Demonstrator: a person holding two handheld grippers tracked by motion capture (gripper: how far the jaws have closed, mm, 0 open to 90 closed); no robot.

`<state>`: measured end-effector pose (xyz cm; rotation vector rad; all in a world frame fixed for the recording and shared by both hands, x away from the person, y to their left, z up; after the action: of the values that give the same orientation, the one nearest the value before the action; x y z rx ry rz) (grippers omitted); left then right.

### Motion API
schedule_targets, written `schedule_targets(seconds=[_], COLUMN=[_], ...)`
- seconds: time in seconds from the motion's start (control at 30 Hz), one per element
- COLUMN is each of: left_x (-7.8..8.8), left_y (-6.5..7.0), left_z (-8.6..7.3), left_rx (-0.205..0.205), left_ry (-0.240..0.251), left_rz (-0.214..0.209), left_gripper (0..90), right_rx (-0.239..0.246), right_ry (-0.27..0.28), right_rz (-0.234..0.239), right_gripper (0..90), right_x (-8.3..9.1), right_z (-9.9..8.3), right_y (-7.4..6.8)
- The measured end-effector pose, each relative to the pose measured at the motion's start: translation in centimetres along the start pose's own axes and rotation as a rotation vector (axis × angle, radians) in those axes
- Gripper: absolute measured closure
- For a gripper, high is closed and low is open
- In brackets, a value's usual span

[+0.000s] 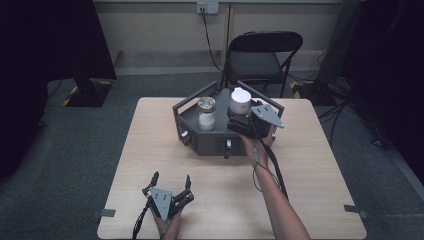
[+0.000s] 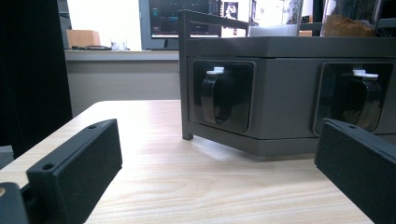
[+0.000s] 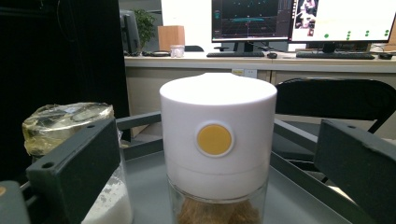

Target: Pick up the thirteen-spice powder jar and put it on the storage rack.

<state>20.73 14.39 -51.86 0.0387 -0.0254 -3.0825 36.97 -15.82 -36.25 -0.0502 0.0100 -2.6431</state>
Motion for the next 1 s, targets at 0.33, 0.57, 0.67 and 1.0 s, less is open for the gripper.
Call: schedule_targets(seconds=[0.33,0.57,0.67,1.0], left_x=[0.0,0.0,0.0,0.0], left_y=[0.0,0.0,0.0,0.0], left_z=[0.0,0.0,0.0,0.0], left_rx=[0.0,0.0,0.0,-0.001], left_ry=[0.0,0.0,0.0,-0.001], left_rz=[0.0,0.0,0.0,0.0], left_gripper=[0.2,0.1,0.1,0.1], right_rx=[-0.042,-0.046,-0.048,-0.027], right_ry=[0.007,0.02,0.029,0.052], right_rz=[0.001,0.006,0.009,0.015], right_gripper=[0.0,0.0,0.0,0.0], right_x=[1.8,3.3,3.9,5.9], right_z=[-0.9,-1.9,-2.2,-2.7], right_y=[0.5,0.6,0.6,0.2])
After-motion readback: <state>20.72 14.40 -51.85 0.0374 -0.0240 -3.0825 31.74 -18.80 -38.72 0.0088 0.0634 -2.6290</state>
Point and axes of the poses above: each handheld gripper's, and its own axes: x roughly backward along the jaws, z roughly out of its top, y roughly to its right, the point moved 5 cm from there along -x, roughly forward along the jaws, and after that the axes turned 10 degrees about z, right-handed, at the moved point
